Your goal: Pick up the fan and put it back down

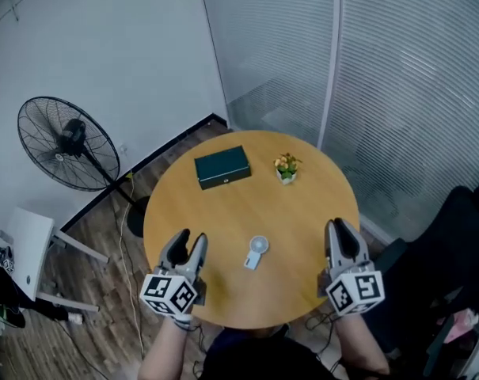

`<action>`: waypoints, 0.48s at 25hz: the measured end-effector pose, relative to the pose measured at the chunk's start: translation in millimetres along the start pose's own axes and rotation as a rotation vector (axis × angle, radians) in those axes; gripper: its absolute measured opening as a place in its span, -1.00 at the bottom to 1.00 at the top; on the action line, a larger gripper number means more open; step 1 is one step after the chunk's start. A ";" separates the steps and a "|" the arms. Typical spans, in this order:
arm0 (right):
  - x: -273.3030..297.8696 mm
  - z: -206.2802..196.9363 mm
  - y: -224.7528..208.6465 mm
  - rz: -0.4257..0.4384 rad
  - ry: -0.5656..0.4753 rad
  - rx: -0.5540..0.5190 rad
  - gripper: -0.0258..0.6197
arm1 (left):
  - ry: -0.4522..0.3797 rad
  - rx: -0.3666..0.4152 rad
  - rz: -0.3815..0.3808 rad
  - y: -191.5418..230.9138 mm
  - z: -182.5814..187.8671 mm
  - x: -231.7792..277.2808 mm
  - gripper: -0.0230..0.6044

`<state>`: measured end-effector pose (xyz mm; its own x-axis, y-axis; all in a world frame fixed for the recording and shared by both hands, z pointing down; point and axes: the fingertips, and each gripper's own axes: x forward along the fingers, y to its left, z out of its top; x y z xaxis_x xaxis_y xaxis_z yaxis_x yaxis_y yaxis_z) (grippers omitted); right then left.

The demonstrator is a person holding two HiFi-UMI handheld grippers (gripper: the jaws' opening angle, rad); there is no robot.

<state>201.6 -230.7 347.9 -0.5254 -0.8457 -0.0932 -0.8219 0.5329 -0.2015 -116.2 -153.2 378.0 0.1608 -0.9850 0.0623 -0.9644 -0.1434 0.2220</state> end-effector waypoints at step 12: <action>5.8 52.7 46.1 -0.053 -0.128 -0.166 -0.90 | -0.208 0.091 0.045 35.0 106.9 -29.8 -0.62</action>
<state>172.2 -212.6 286.6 -0.4568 -0.8640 -0.2116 -0.8782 0.4759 -0.0475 -177.2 -139.2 279.9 0.0800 -0.9878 -0.1339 -0.9860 -0.0981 0.1346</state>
